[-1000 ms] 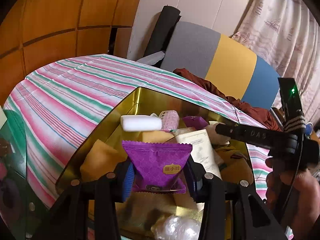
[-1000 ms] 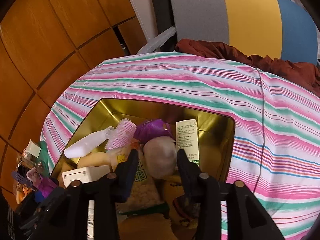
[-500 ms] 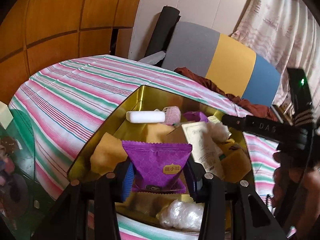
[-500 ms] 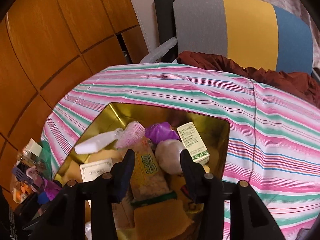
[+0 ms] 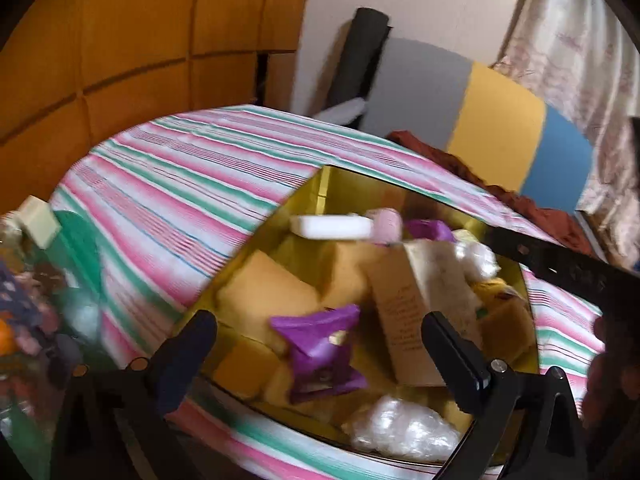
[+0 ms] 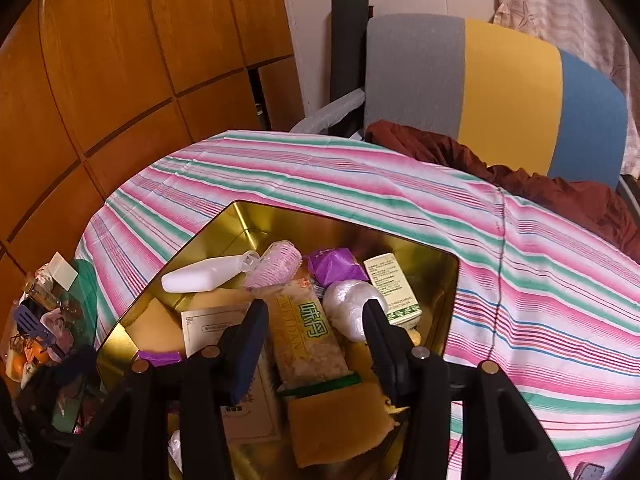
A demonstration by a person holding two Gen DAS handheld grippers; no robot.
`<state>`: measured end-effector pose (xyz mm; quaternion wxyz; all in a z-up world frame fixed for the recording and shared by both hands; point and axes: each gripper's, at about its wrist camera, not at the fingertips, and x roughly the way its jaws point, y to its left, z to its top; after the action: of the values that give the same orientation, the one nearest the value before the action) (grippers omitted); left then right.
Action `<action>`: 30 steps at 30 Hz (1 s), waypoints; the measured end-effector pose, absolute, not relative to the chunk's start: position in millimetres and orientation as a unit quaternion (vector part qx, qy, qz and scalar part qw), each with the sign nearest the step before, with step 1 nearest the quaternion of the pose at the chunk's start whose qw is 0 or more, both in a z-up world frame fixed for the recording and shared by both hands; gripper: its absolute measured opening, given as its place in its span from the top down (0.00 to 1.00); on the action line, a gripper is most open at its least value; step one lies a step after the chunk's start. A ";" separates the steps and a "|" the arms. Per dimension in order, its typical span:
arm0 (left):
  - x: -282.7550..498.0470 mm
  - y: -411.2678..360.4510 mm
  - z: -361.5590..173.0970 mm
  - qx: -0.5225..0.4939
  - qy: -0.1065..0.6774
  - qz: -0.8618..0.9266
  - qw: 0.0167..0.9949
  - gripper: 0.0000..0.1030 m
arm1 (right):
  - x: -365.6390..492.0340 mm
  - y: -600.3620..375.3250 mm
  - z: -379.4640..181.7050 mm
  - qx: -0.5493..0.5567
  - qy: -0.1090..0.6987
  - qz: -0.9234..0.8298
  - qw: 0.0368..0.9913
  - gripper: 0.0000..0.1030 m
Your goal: Organize objects
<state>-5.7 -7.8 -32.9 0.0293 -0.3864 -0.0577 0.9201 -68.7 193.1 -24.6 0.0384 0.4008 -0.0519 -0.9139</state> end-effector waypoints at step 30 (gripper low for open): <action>-5.7 -1.2 -17.7 -0.436 0.035 0.897 -0.067 0.01 | -42.1 184.0 -20.0 0.395 -0.028 -0.918 -0.027 0.34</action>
<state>-5.7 -1.2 -17.7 -0.0665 -0.4355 0.0350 0.8970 -42.1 184.0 -20.0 -0.0273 0.3953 -0.0277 -0.9177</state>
